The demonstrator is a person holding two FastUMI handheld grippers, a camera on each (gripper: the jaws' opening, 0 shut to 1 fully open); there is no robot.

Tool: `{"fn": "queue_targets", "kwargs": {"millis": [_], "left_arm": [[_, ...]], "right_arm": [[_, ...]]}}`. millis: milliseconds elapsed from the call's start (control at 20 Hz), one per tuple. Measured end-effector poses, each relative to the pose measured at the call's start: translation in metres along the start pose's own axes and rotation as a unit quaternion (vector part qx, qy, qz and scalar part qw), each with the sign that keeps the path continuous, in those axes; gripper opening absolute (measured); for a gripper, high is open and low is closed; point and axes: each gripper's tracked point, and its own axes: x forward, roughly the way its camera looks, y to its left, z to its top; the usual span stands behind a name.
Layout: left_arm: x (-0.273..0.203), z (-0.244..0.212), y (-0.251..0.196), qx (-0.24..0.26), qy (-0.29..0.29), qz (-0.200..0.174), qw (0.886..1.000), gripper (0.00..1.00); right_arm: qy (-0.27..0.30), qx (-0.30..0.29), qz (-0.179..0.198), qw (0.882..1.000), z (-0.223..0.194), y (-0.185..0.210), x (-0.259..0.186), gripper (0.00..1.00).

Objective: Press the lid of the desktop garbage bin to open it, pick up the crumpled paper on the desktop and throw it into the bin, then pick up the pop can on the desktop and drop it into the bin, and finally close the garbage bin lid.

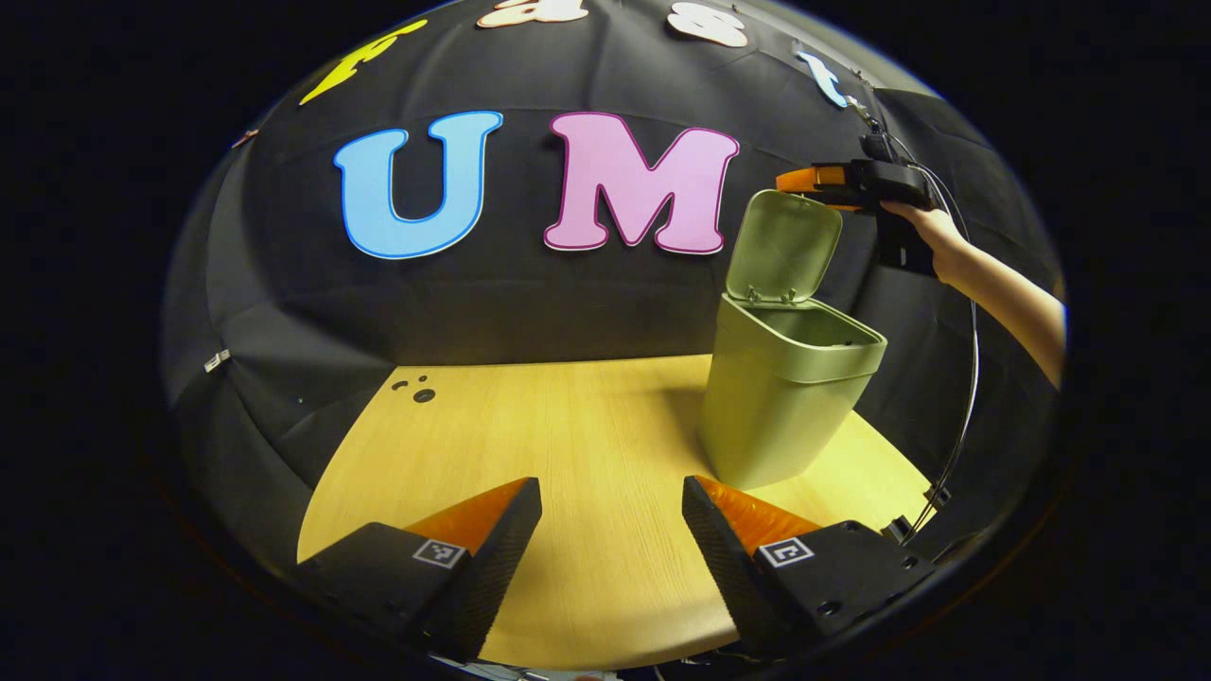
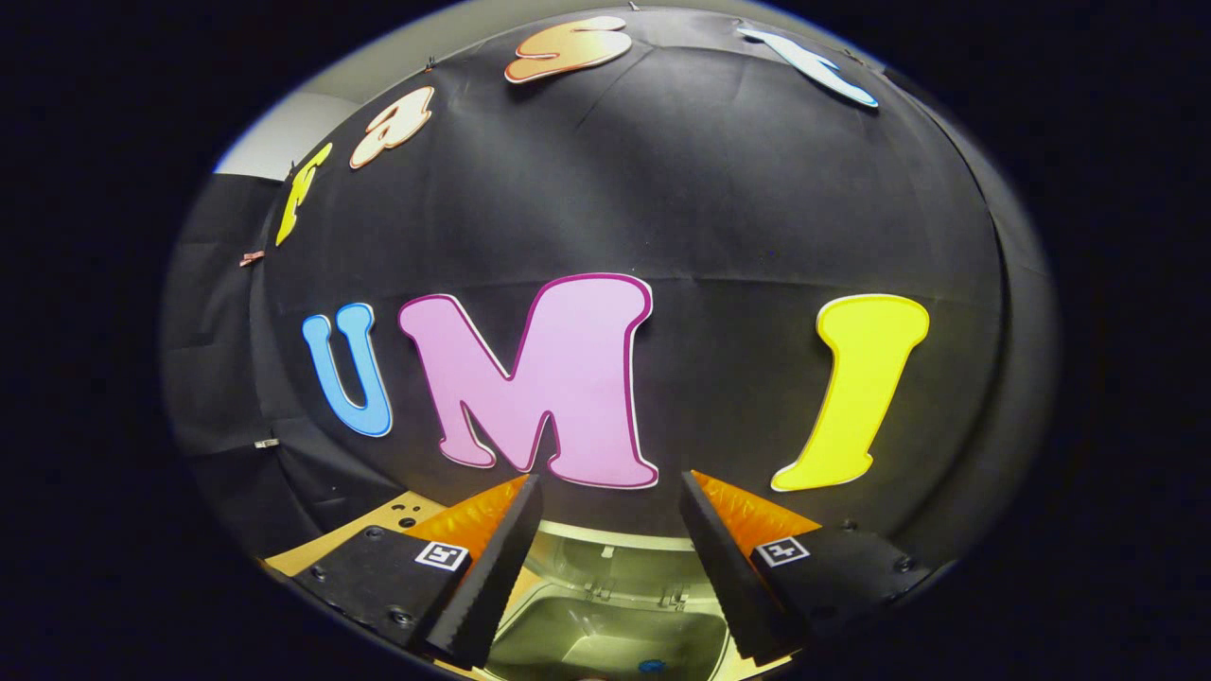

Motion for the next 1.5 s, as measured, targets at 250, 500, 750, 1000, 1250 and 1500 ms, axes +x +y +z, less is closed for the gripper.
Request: {"fn": "queue_targets", "kwargs": {"millis": [250,500,750,1000,1250,1500], "left_arm": [[0.003,0.002,-0.016,0.006,-0.004,-0.020,1.000,0.96],[0.003,0.002,-0.026,0.013,-0.006,-0.033,0.999,0.96],[0.003,0.002,-0.031,0.017,-0.008,-0.042,0.999,0.96],[0.003,-0.001,-0.035,0.020,-0.012,-0.056,0.998,0.96],[-0.001,-0.002,-0.035,0.019,-0.015,-0.082,0.996,0.96],[-0.008,-0.006,-0.032,0.029,-0.023,-0.116,0.993,0.96]], "right_arm": [[0.022,-0.003,0.011,1.000,-0.018,0.008,-0.026,0.94],[0.047,0.005,0.018,0.999,-0.042,0.015,-0.048,0.94],[0.085,0.004,0.016,0.996,-0.075,0.021,-0.063,0.94],[0.142,-0.004,0.021,0.990,-0.116,0.028,-0.071,0.94],[0.188,-0.005,0.008,0.982,-0.147,0.026,-0.077,0.94],[0.221,-0.019,-0.018,0.975,-0.168,0.027,-0.089,0.94]]}}
